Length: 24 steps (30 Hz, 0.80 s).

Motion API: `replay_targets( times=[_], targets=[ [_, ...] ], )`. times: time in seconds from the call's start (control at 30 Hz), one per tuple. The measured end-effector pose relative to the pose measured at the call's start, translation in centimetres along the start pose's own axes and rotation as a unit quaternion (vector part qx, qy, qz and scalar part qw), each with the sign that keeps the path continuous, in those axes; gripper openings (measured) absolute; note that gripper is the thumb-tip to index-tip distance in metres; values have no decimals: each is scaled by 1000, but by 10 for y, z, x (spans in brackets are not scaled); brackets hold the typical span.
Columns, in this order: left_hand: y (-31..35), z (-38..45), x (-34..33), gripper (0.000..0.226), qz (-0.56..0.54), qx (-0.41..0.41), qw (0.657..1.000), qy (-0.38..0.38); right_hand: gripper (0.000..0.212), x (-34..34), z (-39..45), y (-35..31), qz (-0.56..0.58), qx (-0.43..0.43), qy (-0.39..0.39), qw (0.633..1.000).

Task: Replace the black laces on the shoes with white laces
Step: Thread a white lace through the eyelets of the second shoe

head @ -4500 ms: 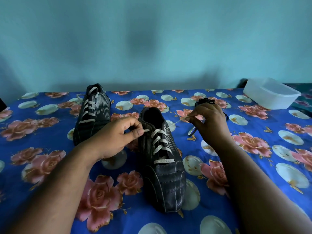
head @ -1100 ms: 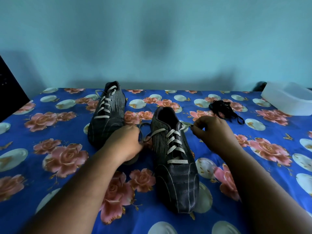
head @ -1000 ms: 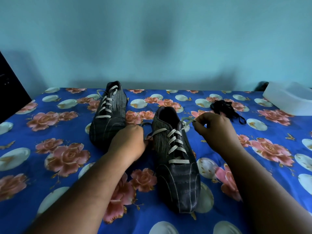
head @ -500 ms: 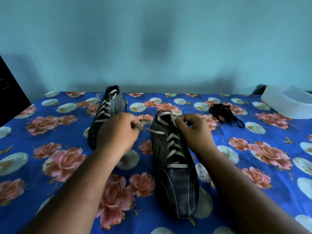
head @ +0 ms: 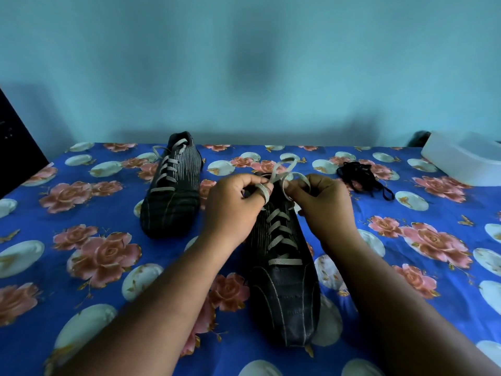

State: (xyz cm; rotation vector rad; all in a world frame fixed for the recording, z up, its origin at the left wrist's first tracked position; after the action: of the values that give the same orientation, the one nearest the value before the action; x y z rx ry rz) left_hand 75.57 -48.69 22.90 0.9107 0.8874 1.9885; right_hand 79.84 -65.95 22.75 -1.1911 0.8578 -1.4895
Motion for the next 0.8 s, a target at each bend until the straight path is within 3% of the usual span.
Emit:
replay_targets(
  times=[0.13, 0.27, 0.37, 0.6, 0.8],
  targets=[
    [-5, 2, -2, 27, 141, -70, 987, -18, 31, 6, 2, 1, -76, -52, -68, 993],
    [-11, 4, 0, 40, 169, -57, 984, -22, 38, 23, 3, 6, -40, -149, -134, 979],
    [-8, 3, 3, 39, 167, -80, 981, -54, 29, 24, 0, 11, -25, -142, -204, 968],
    [-8, 2, 15, 15, 113, -59, 991, -30, 7, 15, 2, 4, -19, -12, -39, 999],
    [-3, 3, 14, 14, 136, -78, 986, -54, 32, 12, 3, 3, 64, -7, 71, 995]
  ],
)
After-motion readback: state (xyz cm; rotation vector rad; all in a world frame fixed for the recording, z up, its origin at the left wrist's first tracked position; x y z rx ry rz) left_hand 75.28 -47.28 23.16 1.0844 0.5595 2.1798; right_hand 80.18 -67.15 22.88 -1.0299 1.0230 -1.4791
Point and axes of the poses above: each hand's wrist, its own z-axis towards the middle knuckle, its own x-axis out of the back of the hand, y = z × x, the point moved 4 cm from there along z, towards the middle knuckle, and after that the axes turned 5 degrees about -x, right-handed, at the moved point
